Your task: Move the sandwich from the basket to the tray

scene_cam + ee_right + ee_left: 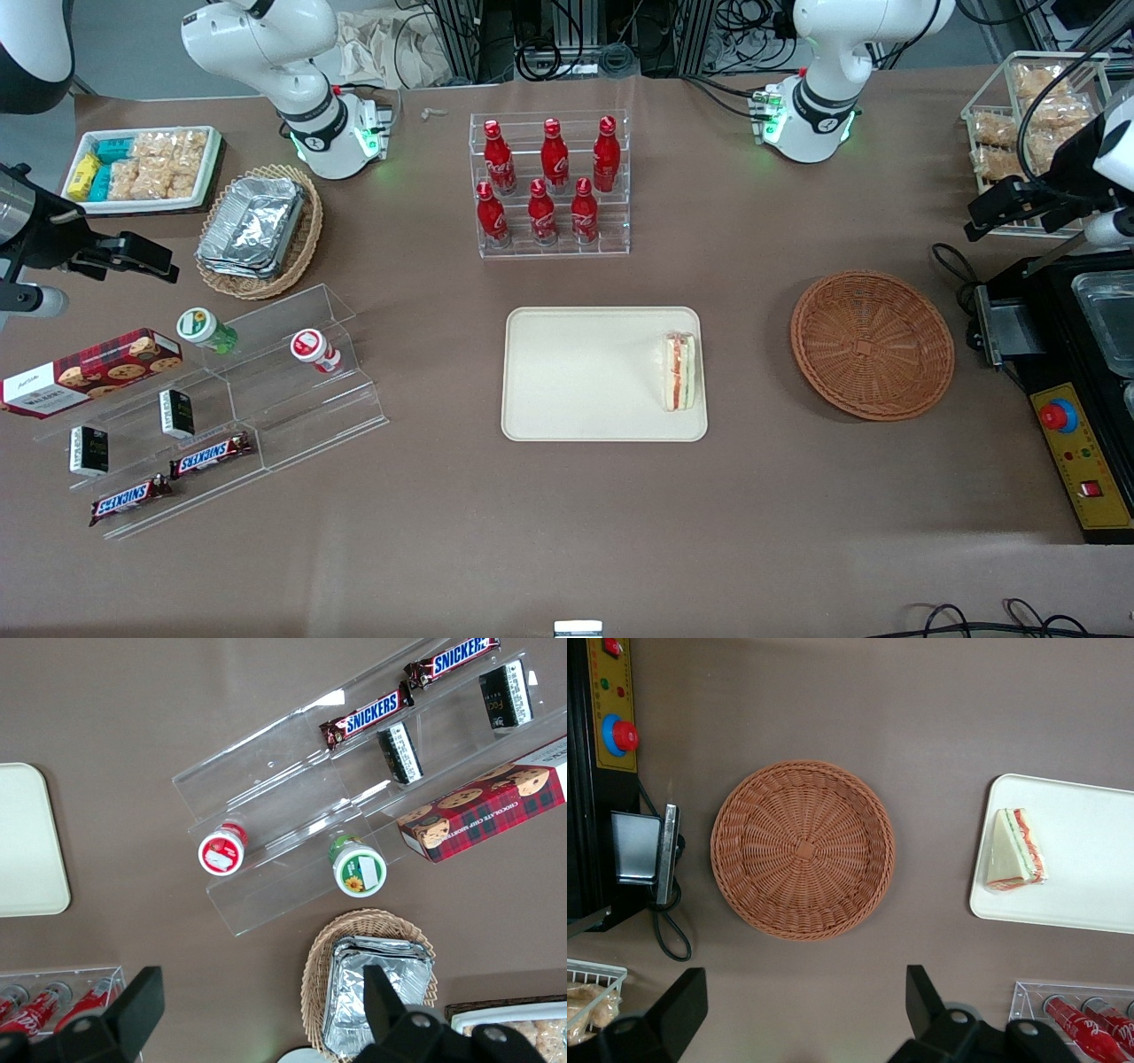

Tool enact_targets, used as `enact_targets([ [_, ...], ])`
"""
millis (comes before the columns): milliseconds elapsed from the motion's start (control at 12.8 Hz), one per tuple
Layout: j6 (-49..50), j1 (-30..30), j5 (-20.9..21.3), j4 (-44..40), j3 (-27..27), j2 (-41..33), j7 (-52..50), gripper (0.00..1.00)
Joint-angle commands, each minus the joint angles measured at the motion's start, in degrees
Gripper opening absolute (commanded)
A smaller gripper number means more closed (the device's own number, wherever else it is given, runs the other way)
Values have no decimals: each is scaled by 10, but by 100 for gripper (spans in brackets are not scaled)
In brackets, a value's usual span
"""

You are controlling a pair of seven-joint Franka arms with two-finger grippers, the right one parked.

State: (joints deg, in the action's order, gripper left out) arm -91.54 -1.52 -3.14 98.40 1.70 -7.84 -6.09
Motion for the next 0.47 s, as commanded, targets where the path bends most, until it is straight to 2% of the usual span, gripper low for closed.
enact_targets([
  [0,5,-17,-1,-19,2,6,10,99],
  [234,5,-23,14,-18,-14,5,9,100],
  [390,8,-23,43,-8,-32,1,-1,100],
])
